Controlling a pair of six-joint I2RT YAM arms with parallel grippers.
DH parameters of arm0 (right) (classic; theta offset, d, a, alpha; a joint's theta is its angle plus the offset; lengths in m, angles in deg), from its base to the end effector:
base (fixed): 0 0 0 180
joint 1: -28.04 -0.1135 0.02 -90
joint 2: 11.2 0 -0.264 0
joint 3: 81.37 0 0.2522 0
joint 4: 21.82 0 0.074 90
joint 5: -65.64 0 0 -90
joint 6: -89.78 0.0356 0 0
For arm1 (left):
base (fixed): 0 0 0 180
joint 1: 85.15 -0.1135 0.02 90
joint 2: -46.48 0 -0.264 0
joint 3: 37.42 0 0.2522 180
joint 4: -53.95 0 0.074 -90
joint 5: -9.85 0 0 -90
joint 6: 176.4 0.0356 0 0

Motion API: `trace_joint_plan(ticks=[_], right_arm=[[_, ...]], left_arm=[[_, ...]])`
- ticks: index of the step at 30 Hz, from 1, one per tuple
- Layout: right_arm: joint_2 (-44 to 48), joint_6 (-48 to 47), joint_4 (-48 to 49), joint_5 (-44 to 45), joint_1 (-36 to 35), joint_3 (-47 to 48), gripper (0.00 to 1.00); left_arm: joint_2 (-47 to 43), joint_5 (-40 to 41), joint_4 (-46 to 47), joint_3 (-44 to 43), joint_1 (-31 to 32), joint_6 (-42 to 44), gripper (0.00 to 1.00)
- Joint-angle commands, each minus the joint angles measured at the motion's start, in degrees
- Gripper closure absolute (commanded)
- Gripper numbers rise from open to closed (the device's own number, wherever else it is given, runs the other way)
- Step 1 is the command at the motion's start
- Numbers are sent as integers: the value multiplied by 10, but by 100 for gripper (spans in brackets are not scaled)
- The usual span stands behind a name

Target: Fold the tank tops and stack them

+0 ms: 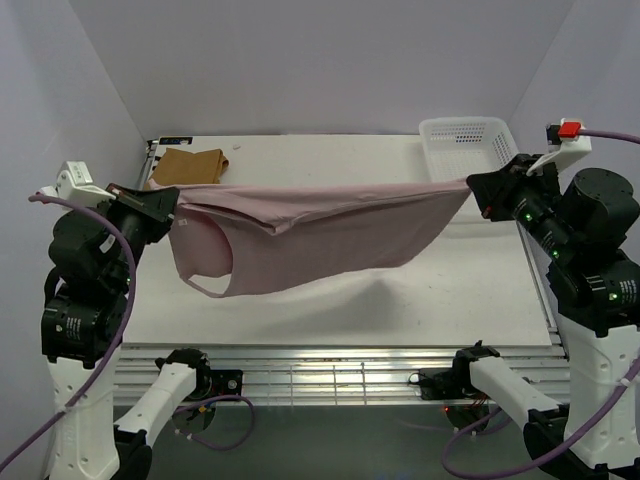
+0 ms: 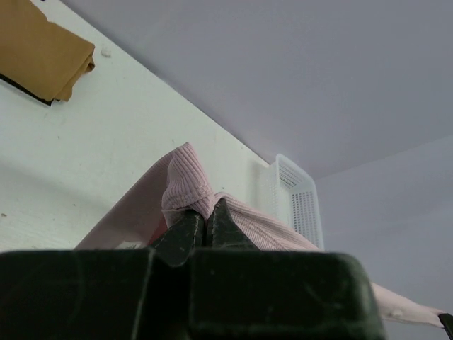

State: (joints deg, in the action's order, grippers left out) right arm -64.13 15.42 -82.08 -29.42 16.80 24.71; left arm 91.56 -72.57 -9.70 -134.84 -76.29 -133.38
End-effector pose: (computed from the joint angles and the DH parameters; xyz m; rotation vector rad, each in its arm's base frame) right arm 0.1178 0.0266 0.5124 -0.0010 1.7125 0.4247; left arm 0.0944 -0.0100 0.4787 -0.6808 1.6708 -0.5861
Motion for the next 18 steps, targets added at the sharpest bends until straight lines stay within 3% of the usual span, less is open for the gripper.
trace_joint_plan(ticks=[1,8,10,14,15,18], right_arm=[[-19,-25,-25,8,3,23,92],[-126,-54,72,-35,3,-3,92],[-163,-66,105,-40,3,21,92],[-286,-79,106,-71,13,195,92],[-298,-82,106,-76,16,220,92],[-312,-85,106,-80,19,260,92]], left_arm=[[36,31,-9,-13,-1,22,100],[189,13,81,-8,-2,62,100],[237,-1,89,-64,-9,89,100],[363,-46,76,-211,-42,121,100],[377,-54,70,-269,-58,125,100],[408,-75,61,-322,-88,143,100]])
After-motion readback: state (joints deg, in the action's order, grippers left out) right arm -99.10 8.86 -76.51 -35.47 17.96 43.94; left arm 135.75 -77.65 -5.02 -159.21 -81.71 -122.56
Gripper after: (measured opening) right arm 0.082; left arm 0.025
